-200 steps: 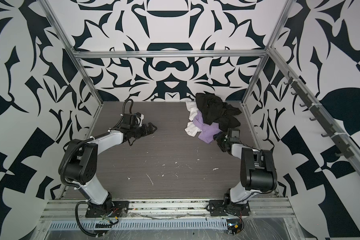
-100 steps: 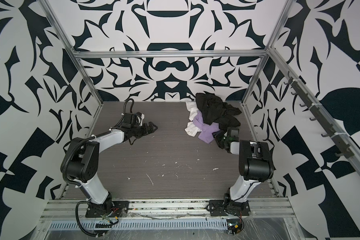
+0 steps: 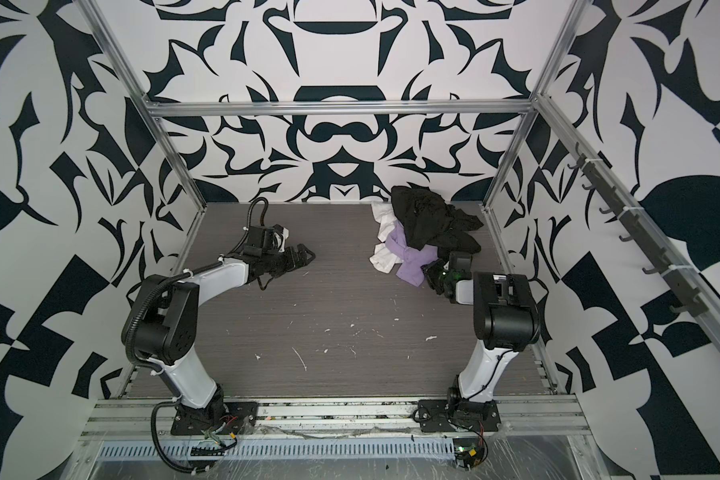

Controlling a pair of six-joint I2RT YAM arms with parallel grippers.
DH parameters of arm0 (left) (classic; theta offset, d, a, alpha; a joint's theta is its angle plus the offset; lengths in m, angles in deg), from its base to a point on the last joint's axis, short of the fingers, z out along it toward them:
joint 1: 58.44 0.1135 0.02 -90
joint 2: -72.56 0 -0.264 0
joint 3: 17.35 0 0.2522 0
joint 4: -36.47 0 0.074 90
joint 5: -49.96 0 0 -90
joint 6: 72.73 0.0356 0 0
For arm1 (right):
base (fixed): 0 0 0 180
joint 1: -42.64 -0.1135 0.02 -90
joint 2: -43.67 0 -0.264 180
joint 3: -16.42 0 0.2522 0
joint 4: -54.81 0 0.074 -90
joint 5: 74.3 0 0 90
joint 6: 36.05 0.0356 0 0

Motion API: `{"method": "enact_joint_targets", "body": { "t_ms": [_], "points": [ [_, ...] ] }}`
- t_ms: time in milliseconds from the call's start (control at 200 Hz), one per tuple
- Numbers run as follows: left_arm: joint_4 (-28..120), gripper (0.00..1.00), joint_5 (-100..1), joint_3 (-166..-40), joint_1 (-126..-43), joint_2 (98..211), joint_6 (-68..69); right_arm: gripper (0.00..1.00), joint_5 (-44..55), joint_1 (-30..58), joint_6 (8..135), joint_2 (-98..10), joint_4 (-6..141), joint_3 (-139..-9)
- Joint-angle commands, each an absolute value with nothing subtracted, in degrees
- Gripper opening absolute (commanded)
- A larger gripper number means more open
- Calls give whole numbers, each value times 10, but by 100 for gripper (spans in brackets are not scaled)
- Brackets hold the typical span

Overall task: Pick out a specific cloth from the pile
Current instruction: 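Lower the right gripper and pinch the lavender shirt's edge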

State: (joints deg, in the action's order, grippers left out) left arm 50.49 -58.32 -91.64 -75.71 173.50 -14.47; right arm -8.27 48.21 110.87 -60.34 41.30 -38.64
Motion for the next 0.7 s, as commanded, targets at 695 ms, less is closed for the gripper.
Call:
{"method": "enact_joint_targets", "body": {
  "t_ms": [695],
  "points": [
    [479, 100, -597, -894, -761, 1706, -145, 0, -82, 477, 1078, -481, 467, -419]
  ]
}}
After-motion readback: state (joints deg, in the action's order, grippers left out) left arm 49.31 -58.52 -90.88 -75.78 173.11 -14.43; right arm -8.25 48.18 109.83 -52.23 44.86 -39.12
